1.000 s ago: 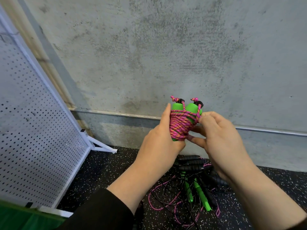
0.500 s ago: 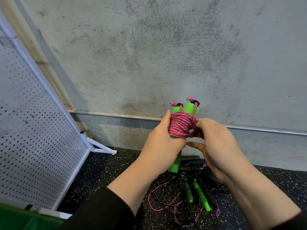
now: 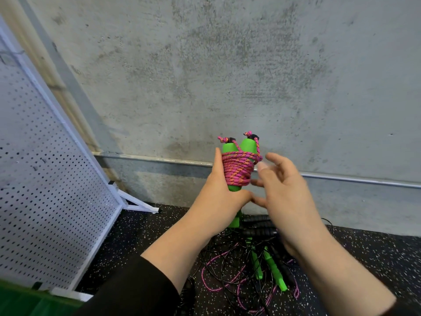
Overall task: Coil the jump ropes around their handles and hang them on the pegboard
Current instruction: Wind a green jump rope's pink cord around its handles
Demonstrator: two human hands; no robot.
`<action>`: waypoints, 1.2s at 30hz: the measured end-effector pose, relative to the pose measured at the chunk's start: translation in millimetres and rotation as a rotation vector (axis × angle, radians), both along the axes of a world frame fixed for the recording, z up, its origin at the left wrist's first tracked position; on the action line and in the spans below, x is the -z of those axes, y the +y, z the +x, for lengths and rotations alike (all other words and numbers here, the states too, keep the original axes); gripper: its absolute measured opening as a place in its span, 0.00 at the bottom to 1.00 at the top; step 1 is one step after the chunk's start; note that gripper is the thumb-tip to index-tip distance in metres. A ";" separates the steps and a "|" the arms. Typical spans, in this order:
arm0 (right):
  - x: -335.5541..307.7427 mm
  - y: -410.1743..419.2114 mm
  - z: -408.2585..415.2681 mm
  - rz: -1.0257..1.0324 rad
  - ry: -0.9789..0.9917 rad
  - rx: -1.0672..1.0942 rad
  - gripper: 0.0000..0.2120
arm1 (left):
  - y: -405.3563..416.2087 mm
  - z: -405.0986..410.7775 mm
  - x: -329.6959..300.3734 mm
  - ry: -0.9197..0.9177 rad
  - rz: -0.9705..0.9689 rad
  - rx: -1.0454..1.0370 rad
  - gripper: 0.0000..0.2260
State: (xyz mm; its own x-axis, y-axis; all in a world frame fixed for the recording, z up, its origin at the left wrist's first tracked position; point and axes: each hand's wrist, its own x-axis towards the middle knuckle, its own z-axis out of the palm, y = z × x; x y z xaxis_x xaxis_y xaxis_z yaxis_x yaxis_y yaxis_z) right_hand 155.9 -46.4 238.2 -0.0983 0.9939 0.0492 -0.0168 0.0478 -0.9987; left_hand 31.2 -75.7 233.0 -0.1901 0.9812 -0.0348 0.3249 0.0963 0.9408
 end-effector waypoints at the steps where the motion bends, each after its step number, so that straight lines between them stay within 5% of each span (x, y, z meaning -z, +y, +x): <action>1: 3.0 -2.5 -2.7 0.012 -0.024 -0.038 0.13 | -0.6 -0.1 0.4 0.000 -0.008 0.010 0.51; 6: -0.8 -5.9 -2.0 -0.014 -0.012 -0.076 0.28 | -8.0 -1.2 -7.6 -0.112 0.044 0.060 0.39; 9: -5.4 -5.7 -1.3 -0.015 0.061 -0.097 0.16 | -10.3 -7.5 -12.7 -0.240 0.114 -0.046 0.24; 14: -14.7 -10.1 -9.1 -0.007 0.152 -0.261 0.14 | -18.1 -23.2 -20.0 -0.361 0.153 -0.070 0.12; 22: -15.6 -29.9 -51.1 0.069 0.050 -0.156 0.22 | -42.4 -57.3 -25.5 -0.368 0.239 -0.238 0.10; 36: -112.5 -111.3 -197.6 0.242 -0.078 -0.471 0.30 | -158.6 -189.5 -113.5 -0.307 0.436 -0.510 0.11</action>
